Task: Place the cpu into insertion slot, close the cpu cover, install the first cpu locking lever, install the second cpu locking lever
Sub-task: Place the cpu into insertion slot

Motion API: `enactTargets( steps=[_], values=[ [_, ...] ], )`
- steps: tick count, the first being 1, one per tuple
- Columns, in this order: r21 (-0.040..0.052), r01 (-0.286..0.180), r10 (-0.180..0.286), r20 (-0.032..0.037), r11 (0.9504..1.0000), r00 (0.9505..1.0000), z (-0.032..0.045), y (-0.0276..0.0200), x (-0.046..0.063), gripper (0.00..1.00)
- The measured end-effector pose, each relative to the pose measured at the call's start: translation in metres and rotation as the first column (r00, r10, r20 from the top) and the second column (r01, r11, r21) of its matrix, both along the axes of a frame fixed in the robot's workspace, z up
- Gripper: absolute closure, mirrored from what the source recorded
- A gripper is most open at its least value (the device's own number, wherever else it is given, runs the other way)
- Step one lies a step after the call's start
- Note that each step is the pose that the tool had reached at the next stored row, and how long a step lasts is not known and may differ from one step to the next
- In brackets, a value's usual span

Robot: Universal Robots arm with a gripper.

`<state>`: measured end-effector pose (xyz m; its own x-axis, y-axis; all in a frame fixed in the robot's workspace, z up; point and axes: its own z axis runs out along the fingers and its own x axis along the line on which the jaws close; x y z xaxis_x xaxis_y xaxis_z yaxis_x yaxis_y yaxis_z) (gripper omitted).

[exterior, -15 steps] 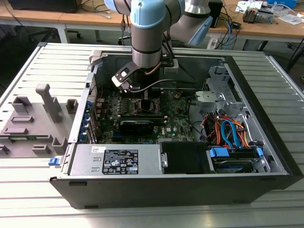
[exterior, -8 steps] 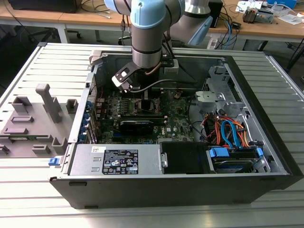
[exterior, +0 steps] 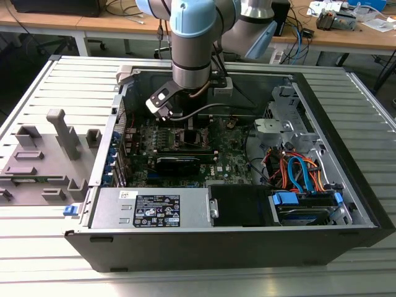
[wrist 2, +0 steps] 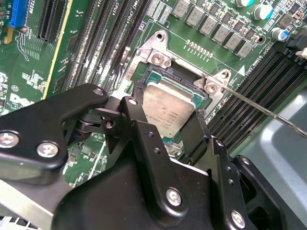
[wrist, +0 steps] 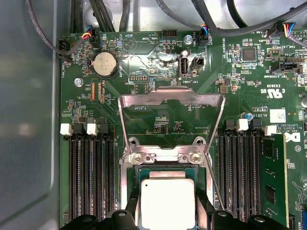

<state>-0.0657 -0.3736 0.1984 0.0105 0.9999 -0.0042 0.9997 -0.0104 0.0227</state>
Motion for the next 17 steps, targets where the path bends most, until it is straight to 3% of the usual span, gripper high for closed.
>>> enactTargets(
  steps=[1,2,17],
  values=[
    [-0.0001,0.000,0.000,-0.0004,1.0000,1.0000,0.0000,0.0000,0.0000,0.44],
    [-0.0003,0.000,0.000,-0.0005,1.0000,1.0000,0.0001,-0.0001,-0.0001,0.38],
    [-0.0009,0.000,0.000,-0.0006,1.0000,1.0000,0.0033,-0.0001,-0.0001,0.38]
  ],
)
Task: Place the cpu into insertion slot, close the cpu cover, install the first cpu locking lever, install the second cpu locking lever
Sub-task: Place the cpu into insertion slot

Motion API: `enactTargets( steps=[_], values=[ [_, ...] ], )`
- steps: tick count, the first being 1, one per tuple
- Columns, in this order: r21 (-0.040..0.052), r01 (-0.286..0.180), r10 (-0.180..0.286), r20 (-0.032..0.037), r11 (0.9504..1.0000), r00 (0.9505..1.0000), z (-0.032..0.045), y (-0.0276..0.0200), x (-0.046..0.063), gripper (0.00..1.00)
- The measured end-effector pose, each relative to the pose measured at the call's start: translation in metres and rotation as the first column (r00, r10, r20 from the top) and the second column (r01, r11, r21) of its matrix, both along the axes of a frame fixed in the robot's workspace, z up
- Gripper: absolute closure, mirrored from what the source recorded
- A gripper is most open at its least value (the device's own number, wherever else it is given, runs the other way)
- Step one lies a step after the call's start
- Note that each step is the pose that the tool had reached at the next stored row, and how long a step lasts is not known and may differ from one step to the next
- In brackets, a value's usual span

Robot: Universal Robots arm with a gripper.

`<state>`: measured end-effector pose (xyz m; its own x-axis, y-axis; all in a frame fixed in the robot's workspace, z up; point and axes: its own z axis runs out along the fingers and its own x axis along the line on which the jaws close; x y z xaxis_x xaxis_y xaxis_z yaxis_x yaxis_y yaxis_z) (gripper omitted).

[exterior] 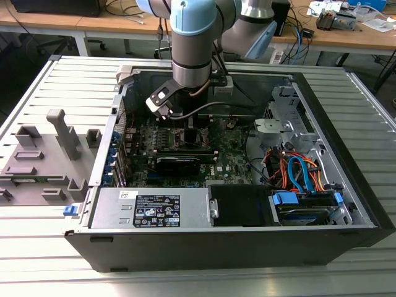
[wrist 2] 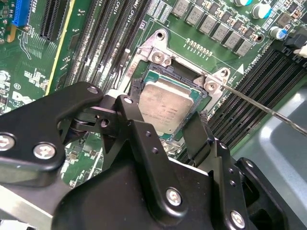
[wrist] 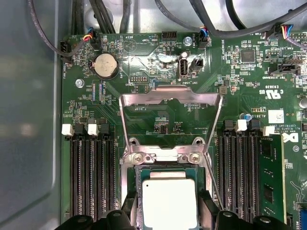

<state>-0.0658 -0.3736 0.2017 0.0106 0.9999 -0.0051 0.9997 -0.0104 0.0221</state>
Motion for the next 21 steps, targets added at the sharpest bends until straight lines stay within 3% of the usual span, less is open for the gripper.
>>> enactTargets(
  steps=[4,5,18,21],
  values=[
    [-0.0011,0.001,-0.001,-0.0003,1.0000,1.0000,-0.0003,0.0003,0.0000,0.38],
    [-0.0008,0.001,-0.001,-0.0001,1.0000,1.0000,0.0061,0.0003,0.0001,0.38],
    [-0.0011,-0.001,0.001,-0.0003,1.0000,1.0000,0.0012,0.0031,0.0023,0.38],
    [-0.0085,-0.001,0.001,-0.0003,1.0000,1.0000,0.0056,0.0031,0.0023,0.38]
  ],
)
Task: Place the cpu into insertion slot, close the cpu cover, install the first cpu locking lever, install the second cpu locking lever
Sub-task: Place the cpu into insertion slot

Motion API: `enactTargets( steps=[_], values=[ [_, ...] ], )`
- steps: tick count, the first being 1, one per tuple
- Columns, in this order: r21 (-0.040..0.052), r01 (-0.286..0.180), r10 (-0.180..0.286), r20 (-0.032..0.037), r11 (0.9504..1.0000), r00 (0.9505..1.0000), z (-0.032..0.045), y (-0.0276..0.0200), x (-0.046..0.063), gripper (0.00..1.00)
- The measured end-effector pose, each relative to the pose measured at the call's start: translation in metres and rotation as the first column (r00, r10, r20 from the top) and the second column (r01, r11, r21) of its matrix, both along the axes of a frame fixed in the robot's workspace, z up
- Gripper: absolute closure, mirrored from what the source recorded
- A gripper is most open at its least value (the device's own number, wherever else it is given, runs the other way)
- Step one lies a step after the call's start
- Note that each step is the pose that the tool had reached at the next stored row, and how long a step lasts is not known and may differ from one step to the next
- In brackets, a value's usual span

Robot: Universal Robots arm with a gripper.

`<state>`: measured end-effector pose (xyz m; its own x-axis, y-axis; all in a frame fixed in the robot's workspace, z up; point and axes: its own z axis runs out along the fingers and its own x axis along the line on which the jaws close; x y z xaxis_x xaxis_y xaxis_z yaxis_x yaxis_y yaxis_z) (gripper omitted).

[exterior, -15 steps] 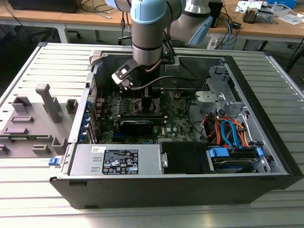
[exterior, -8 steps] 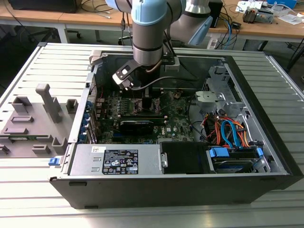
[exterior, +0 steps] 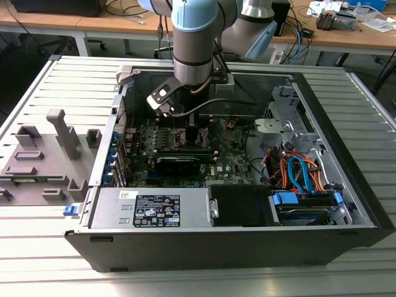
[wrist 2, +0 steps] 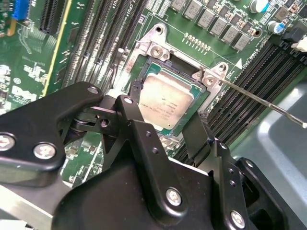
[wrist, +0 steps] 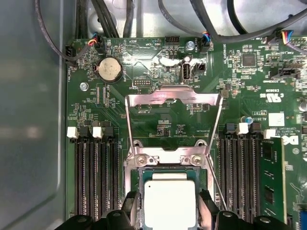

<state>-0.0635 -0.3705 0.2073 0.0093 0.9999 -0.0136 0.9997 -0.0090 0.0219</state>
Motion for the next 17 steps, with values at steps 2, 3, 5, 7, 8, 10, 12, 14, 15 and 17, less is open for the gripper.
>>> enactTargets(
  steps=[2,3,5,7,8,10,12,14,15,17],
  values=[
    [-0.0008,0.000,0.000,0.0000,1.0000,1.0000,0.0019,0.0000,0.000,0.38],
    [-0.0008,0.000,0.000,0.0000,1.0000,1.0000,0.0032,0.0000,0.000,0.38],
    [-0.0008,0.000,0.000,0.0000,1.0000,1.0000,0.0109,0.0000,0.000,0.38],
    [-0.0008,0.000,0.000,0.0000,1.0000,1.0000,0.0156,0.0001,0.000,0.40],
    [-0.0006,0.000,0.000,0.0001,1.0000,1.0000,0.0161,0.0001,0.000,0.46],
    [-0.0006,0.000,0.000,-0.0008,1.0000,1.0000,0.0161,0.0001,0.001,0.53],
    [-0.0009,0.000,0.000,-0.0026,1.0000,1.0000,0.0162,0.0000,0.002,0.58],
    [-0.0008,0.000,0.000,-0.0049,1.0000,1.0000,0.0162,-0.0002,0.003,0.71],
    [-0.0008,0.000,0.000,-0.0059,1.0000,1.0000,0.0162,-0.0003,0.003,0.76],
    [-0.0006,0.000,0.000,-0.0080,1.0000,1.0000,0.0162,-0.0008,0.005,0.89]
  ],
)
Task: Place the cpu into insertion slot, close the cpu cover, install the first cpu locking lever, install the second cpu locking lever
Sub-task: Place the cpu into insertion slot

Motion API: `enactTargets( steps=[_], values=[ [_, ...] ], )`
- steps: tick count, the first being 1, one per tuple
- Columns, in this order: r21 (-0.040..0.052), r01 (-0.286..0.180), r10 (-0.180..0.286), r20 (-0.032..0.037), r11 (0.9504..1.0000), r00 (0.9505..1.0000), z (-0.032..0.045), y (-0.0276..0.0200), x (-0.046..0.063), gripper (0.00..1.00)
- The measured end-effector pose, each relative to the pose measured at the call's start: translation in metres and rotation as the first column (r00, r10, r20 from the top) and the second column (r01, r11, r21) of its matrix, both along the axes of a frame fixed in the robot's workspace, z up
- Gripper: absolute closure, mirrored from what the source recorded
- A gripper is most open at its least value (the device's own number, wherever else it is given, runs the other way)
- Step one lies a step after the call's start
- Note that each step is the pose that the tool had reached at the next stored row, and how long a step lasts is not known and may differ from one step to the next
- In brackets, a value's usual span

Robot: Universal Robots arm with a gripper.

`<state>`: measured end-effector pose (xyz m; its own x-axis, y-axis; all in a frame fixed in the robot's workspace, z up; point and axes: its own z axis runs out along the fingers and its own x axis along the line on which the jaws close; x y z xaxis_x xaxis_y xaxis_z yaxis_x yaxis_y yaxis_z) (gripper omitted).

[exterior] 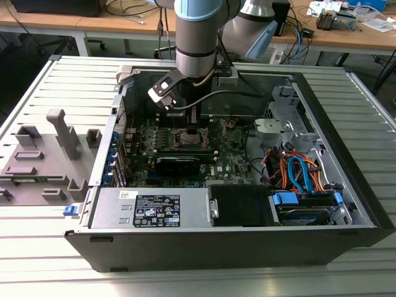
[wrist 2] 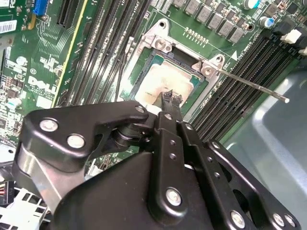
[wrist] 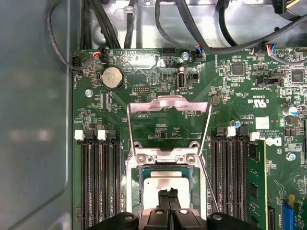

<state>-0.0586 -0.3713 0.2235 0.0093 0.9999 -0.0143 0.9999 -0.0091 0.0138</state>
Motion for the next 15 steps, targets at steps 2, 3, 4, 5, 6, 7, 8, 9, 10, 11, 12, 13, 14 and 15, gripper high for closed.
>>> enactTargets(
  steps=[2,3,4,5,6,7,8,9,10,11,12,13,14,15],
  values=[
    [-0.0002,0.000,0.000,-0.0009,1.0000,1.0000,0.0010,-0.0002,0.001,0.89],
    [-0.0001,0.000,0.000,-0.0014,1.0000,1.0000,0.0019,-0.0002,0.001,0.89],
    [-0.0002,0.000,0.000,-0.0017,1.0000,1.0000,0.0036,-0.0002,0.002,0.89],
    [-0.0002,0.000,0.000,-0.0018,1.0000,1.0000,0.0063,-0.0002,0.002,0.89],
    [-0.0001,0.000,0.000,-0.0018,1.0000,1.0000,0.0089,-0.0002,0.002,0.89],
    [-0.0001,0.000,0.000,-0.0018,1.0000,1.0000,0.0109,-0.0002,0.002,0.89],
    [-0.0001,0.000,0.000,-0.0018,1.0000,1.0000,0.0121,-0.0002,0.002,0.89],
    [-0.0001,0.000,0.000,-0.0018,1.0000,1.0000,0.0133,-0.0002,0.002,0.89],
    [0.0000,0.000,0.000,-0.0018,1.0000,1.0000,0.0145,-0.0002,0.002,0.89],
    [0.0001,0.000,0.000,-0.0019,1.0000,1.0000,0.0157,-0.0002,0.002,0.89],
    [0.0004,0.000,0.000,-0.0019,1.0000,1.0000,0.0162,-0.0002,0.002,0.89],
    [0.0008,0.000,0.000,-0.0017,1.0000,1.0000,0.0163,-0.0001,0.002,0.89],
    [0.0008,0.000,0.000,-0.0017,1.0000,1.0000,0.0163,-0.0001,0.002,0.89],
    [0.0007,0.000,0.000,-0.0018,1.0000,1.0000,0.0164,-0.0002,0.002,0.89]
  ],
)
